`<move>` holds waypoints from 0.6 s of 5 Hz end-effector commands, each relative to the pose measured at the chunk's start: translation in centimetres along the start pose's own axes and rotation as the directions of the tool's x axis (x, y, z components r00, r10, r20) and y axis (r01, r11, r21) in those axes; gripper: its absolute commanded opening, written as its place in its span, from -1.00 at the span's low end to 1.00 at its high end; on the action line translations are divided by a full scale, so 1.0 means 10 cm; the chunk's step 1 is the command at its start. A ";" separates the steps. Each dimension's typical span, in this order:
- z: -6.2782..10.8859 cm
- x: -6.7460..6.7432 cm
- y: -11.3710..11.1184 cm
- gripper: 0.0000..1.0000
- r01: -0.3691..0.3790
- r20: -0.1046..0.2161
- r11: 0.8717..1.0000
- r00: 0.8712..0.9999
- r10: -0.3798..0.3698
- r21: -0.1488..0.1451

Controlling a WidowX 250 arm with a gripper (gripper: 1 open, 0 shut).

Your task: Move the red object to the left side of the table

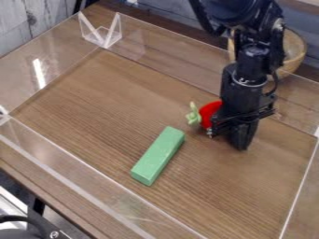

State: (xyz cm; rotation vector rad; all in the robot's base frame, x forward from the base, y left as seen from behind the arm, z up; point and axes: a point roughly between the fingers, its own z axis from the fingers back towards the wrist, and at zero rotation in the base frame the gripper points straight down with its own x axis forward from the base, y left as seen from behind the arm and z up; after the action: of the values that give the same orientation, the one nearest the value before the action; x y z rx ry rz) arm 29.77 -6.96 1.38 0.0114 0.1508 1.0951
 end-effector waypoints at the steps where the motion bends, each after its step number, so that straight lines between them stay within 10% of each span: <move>1: 0.01 0.06 0.04 -1.00 -0.020 -0.004 1.000 1.000 0.020 0.018; 3: 0.01 0.07 0.09 -1.00 -0.033 -0.020 0.998 0.999 0.033 0.048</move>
State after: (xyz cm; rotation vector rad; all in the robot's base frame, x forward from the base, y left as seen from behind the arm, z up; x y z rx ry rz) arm 29.12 -6.44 1.40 0.0452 0.1977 1.1091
